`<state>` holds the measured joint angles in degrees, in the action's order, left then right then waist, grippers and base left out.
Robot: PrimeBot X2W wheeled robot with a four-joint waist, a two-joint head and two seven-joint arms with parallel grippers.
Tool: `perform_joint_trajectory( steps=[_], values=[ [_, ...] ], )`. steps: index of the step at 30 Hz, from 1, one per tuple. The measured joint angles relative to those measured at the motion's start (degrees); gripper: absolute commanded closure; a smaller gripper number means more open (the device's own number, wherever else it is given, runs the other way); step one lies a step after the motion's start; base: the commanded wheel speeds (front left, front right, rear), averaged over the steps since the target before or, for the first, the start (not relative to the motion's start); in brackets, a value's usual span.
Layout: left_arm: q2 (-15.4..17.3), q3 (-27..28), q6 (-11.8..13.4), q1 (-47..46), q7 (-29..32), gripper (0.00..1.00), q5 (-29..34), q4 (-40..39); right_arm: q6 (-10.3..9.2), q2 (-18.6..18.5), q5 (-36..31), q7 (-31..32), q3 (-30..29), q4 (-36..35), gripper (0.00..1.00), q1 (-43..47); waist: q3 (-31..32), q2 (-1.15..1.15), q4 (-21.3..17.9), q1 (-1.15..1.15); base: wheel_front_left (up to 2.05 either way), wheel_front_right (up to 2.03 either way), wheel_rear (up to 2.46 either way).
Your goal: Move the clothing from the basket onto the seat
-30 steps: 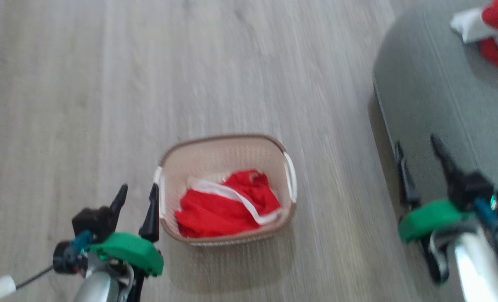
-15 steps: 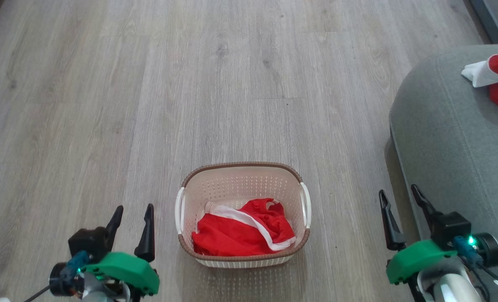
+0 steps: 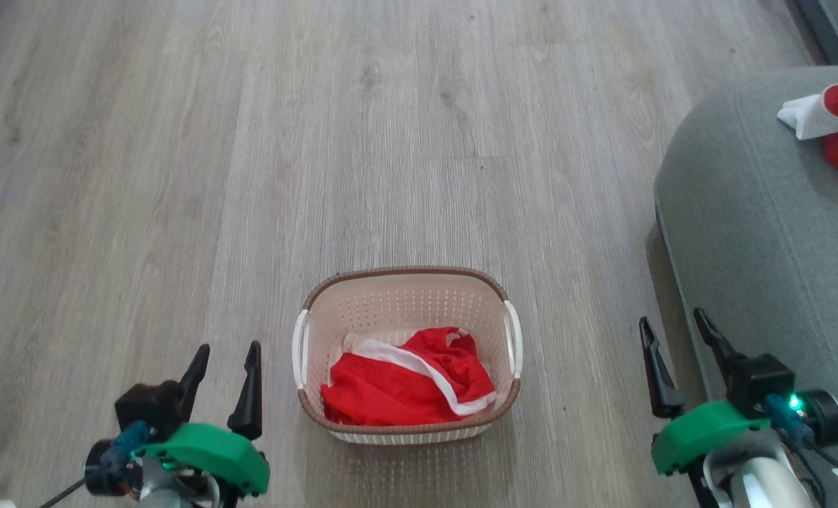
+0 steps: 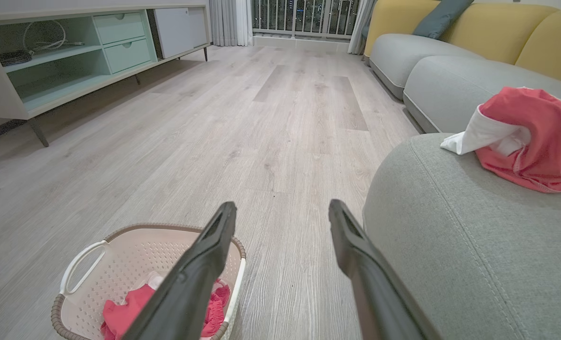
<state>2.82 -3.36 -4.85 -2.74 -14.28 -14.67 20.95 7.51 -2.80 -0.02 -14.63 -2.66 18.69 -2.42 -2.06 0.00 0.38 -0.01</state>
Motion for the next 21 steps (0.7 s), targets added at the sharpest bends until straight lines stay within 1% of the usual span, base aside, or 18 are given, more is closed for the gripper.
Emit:
perform_joint_trajectory(
  steps=[5, 9, 13, 18, 21],
  values=[
    [-0.01, -0.26, 0.00, -0.75, 0.00, 0.00, -0.03, -0.29, 0.00, 0.00, 0.00, 0.00, -0.18, -0.22, 0.00, -1.15, -1.90, 0.00, -0.26, 0.00, 0.00, 0.00, 0.00],
    [-0.02, -1.52, -0.09, -4.12, 0.00, 0.00, 0.42, 0.21, 0.00, 0.01, -0.94, 0.00, -0.80, -1.32, 0.00, -3.72, -5.27, 0.00, -0.63, 0.00, 0.00, 0.00, 0.00],
    [-0.07, -4.17, -1.04, -11.42, 0.00, 0.00, 2.93, 2.58, 0.00, 0.00, -1.12, 0.00, -1.93, -3.65, 0.00, -9.23, -10.44, 0.00, -1.22, 0.02, 0.00, 0.00, 0.00],
    [0.22, -8.95, -1.63, -22.82, 0.13, 0.00, 6.53, 8.48, 0.00, -0.02, -1.09, 0.00, -2.54, -6.56, 0.00, -17.25, -18.73, 0.00, -2.25, 0.02, 0.00, 0.00, 0.00],
    [0.75, -12.48, -2.08, -30.66, 2.19, 0.00, 8.72, 11.91, 0.00, -0.03, -0.93, 0.00, -2.64, -8.56, 0.00, -21.85, -24.32, 0.00, -2.89, 0.03, 0.00, 0.00, 0.00]
  ],
)
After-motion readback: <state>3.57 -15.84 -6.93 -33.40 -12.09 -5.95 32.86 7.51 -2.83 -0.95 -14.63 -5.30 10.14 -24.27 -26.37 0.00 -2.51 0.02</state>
